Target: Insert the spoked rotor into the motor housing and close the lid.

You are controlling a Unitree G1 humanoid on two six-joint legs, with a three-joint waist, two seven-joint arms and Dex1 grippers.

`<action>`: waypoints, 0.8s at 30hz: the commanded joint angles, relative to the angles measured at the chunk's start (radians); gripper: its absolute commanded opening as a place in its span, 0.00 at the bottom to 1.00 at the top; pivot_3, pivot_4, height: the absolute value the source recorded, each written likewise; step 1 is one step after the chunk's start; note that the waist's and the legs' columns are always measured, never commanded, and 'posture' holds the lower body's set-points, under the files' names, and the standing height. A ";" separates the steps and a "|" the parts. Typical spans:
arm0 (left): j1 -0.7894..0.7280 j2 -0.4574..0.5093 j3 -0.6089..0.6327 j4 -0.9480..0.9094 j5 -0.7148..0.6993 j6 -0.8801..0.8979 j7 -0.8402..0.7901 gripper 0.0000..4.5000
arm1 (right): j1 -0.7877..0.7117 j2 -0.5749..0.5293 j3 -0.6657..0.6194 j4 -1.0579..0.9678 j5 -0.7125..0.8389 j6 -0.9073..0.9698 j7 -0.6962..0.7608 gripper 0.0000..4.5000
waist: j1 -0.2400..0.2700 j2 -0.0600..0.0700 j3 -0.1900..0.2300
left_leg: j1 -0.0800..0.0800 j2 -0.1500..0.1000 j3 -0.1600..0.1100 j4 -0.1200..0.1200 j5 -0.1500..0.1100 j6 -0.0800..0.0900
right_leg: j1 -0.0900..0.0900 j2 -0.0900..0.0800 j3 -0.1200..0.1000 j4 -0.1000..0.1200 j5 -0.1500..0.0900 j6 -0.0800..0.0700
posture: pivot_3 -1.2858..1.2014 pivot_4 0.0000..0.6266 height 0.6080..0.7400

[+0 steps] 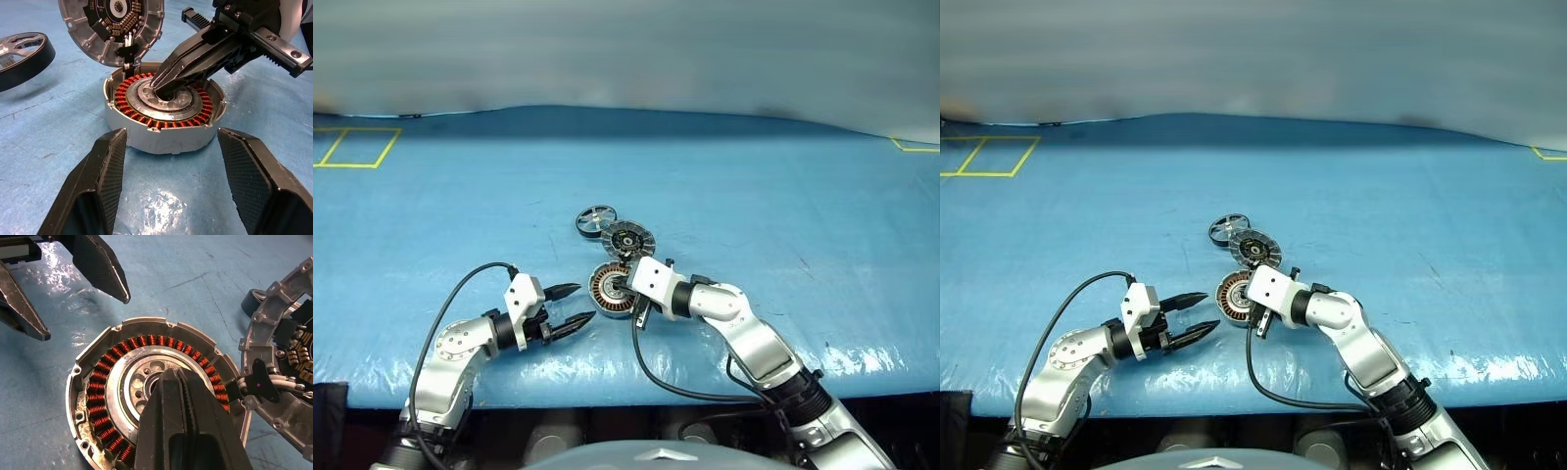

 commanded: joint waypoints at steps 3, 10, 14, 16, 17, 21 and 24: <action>0.004 0.003 0.004 -0.049 -0.011 0.002 0.005 0.70 | -0.007 -0.033 0.019 -0.007 -0.067 0.033 -0.008 0.01 | 0.001 0.000 0.000 | 0.000 0.000 0.000 0.000 0.000 0.000 | 0.000 0.000 0.000 0.000 0.000 0.000 | 0.52 0.24 1.00; 0.004 0.006 0.007 -0.053 -0.012 0.003 0.007 0.70 | 0.000 -0.061 0.030 -0.060 -0.082 0.051 0.008 0.01 | 0.001 0.000 0.000 | 0.000 0.000 0.000 0.000 0.001 0.000 | 0.001 -0.001 -0.001 0.000 0.000 0.000 | 0.52 0.24 1.00; 0.006 0.006 0.007 -0.052 -0.011 0.001 0.008 0.70 | 0.002 -0.051 0.009 -0.096 -0.055 0.054 0.011 0.01 | 0.001 0.000 0.000 | 0.000 0.000 0.000 0.000 0.001 0.000 | 0.000 -0.001 -0.001 0.000 0.000 -0.001 | 0.52 0.24 1.00; 0.007 0.006 0.007 -0.051 -0.012 0.000 0.008 0.70 | 0.004 -0.039 -0.007 -0.117 -0.029 0.054 0.013 0.01 | 0.001 0.000 0.000 | 0.000 0.000 0.000 0.000 0.001 0.000 | 0.000 -0.001 -0.001 0.000 0.000 0.000 | 0.52 0.24 1.00; 0.008 0.005 0.007 -0.049 -0.012 -0.001 0.007 0.70 | 0.004 -0.033 -0.015 -0.125 -0.015 0.053 0.015 0.01 | 0.001 0.000 0.000 | 0.000 0.000 0.000 0.000 0.001 0.000 | 0.000 -0.001 -0.001 0.000 0.000 -0.001 | 0.52 0.24 1.00; 0.011 0.004 0.007 -0.047 -0.013 -0.003 0.005 0.70 | 0.000 -0.014 -0.041 -0.145 0.023 0.053 0.016 0.01 | -0.001 0.000 0.000 | 0.000 0.000 0.000 -0.001 0.001 0.000 | 0.000 -0.001 0.000 0.000 0.000 -0.001 | 0.52 0.24 1.00; 0.012 0.004 0.008 -0.047 -0.014 -0.002 0.006 0.70 | -0.009 -0.010 -0.042 -0.134 0.024 0.052 0.012 0.01 | 0.000 0.000 0.000 | -0.001 0.000 0.000 -0.001 0.001 0.000 | -0.001 -0.001 0.000 0.000 0.000 -0.001 | 0.52 0.24 1.00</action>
